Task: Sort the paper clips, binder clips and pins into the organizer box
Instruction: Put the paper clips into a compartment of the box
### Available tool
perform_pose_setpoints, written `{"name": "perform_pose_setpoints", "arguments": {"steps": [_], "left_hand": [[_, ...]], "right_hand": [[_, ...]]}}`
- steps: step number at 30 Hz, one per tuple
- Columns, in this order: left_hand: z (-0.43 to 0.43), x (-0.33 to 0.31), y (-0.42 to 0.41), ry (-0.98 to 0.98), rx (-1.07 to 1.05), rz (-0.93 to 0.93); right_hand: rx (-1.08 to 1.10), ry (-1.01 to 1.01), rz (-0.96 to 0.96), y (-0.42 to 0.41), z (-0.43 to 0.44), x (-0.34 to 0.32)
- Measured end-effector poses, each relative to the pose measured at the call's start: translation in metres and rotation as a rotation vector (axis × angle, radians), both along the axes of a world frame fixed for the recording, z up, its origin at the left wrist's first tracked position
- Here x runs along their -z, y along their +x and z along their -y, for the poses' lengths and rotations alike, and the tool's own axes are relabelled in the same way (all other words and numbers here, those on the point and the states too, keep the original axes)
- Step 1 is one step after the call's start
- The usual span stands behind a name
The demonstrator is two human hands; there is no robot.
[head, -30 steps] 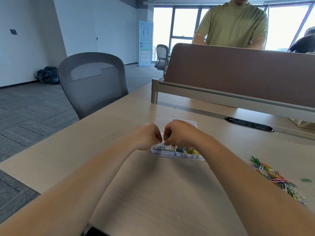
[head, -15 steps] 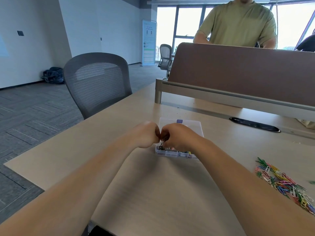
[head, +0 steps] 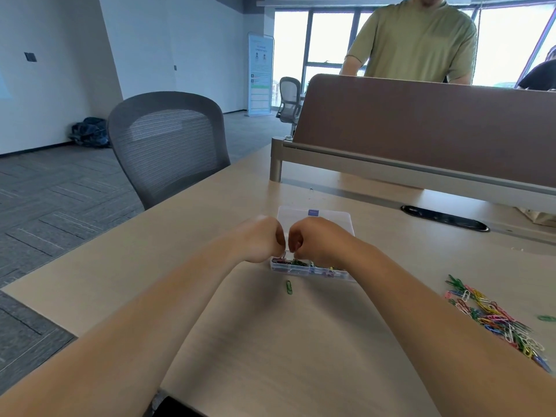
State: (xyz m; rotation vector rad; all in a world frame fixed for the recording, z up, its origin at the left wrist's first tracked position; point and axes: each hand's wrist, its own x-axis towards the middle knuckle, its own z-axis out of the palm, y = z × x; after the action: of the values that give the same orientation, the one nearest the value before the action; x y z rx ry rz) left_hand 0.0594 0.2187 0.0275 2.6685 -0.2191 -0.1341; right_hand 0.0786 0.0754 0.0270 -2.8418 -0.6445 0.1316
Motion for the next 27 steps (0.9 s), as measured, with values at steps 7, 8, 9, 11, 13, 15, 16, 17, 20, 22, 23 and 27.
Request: {"name": "perform_pose_setpoints", "arguments": {"steps": [7, 8, 9, 11, 13, 15, 16, 17, 20, 22, 23, 27], "left_hand": [[0.002, 0.010, 0.007, 0.056, -0.031, 0.045], [0.003, 0.011, 0.008, 0.069, -0.040, 0.054], [0.003, 0.012, 0.009, 0.081, -0.048, 0.063], [0.003, 0.013, 0.009, 0.099, -0.054, 0.073], [0.004, 0.014, 0.010, 0.113, -0.048, 0.075], [0.006, 0.015, 0.010, 0.128, -0.033, 0.063], [0.007, 0.015, 0.010, 0.134, -0.022, 0.054], [0.009, 0.015, 0.010, 0.138, -0.011, 0.047], [0.012, 0.016, 0.009, 0.129, 0.015, 0.024], [0.013, 0.016, 0.007, 0.124, 0.029, 0.007], [0.013, 0.016, 0.007, 0.123, 0.035, 0.004], [0.012, 0.012, 0.004, 0.083, 0.019, 0.049]], "right_hand": [[0.029, -0.049, 0.003, 0.000, 0.003, -0.005], [0.031, -0.040, 0.007, 0.001, 0.004, -0.005], [0.033, -0.030, 0.011, 0.001, 0.005, -0.005], [0.036, -0.026, 0.012, 0.001, 0.006, -0.003], [0.039, -0.014, 0.012, 0.002, 0.007, -0.002], [0.037, 0.002, 0.015, 0.002, 0.008, -0.001], [0.036, 0.008, 0.016, 0.002, 0.008, 0.000], [0.036, 0.013, 0.017, 0.002, 0.008, 0.000], [0.034, 0.015, 0.014, 0.003, 0.009, 0.002], [0.034, 0.020, 0.015, 0.003, 0.011, 0.004], [0.033, 0.026, 0.018, 0.002, 0.013, 0.004], [0.034, 0.058, 0.020, -0.001, 0.015, 0.006]]}}
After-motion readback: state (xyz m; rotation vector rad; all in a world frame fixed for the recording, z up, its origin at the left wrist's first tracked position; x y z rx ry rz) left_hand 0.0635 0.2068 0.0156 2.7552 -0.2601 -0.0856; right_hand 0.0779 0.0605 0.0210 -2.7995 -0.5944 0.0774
